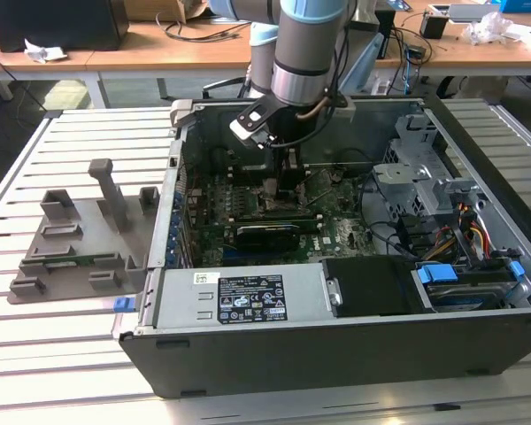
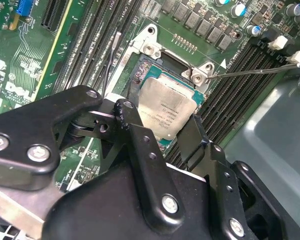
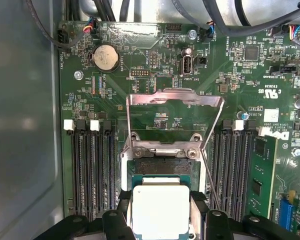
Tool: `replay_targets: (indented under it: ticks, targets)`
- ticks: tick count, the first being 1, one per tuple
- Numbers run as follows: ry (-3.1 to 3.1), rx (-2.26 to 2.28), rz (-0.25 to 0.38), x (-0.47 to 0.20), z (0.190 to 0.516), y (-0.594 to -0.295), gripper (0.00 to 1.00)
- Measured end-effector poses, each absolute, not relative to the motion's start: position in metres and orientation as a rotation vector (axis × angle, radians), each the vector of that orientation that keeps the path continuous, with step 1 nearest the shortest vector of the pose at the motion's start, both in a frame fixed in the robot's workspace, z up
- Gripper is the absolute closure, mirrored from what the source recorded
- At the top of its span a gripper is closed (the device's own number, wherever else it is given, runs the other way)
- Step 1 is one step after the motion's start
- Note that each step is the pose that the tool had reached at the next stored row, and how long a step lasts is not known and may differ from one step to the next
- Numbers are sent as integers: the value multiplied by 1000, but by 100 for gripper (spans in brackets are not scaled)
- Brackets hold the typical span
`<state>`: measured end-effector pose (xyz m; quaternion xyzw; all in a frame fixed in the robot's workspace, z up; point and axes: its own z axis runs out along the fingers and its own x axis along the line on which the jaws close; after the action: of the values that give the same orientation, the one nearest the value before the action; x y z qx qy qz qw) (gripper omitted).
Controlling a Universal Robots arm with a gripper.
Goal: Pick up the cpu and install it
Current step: 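Place the cpu into insertion slot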
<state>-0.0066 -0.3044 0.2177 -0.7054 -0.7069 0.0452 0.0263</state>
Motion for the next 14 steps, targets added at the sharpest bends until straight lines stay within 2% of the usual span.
replay_targets:
  ticks: [14]
  targets:
    - [-2186, -2182, 145, -7, 209, -304, 45]
